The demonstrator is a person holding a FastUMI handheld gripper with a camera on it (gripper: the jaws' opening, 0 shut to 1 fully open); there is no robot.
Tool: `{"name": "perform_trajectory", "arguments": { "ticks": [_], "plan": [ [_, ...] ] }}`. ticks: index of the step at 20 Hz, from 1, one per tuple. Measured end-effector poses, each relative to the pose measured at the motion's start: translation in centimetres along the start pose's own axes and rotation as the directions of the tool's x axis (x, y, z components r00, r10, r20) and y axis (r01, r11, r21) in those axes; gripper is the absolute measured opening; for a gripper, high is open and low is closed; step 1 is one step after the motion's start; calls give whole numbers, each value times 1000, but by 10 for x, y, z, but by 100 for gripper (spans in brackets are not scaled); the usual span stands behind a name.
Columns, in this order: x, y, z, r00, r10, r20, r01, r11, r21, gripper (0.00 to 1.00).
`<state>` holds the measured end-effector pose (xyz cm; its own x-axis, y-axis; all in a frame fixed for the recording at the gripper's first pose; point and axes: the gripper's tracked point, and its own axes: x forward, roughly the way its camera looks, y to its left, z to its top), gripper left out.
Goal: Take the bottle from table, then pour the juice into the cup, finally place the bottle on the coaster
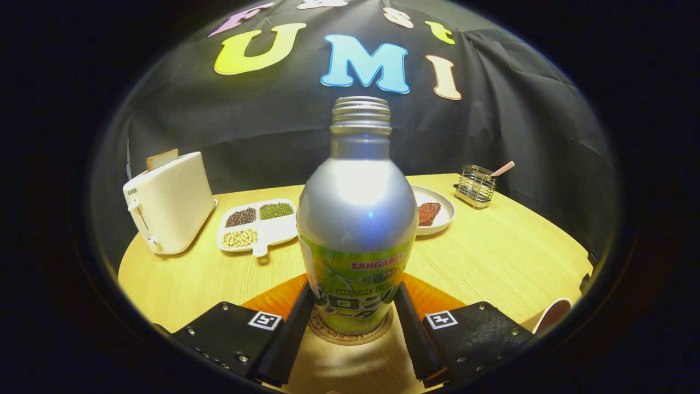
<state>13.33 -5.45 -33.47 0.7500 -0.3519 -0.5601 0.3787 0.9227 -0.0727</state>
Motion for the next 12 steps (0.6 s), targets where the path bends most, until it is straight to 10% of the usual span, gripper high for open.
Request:
{"name": "perform_trajectory", "arguments": {
  "ticks": [12],
  "plan": [
    [-34, 1, 16, 999, 14, 40, -14, 1000, 21, 98]
  ]
}}
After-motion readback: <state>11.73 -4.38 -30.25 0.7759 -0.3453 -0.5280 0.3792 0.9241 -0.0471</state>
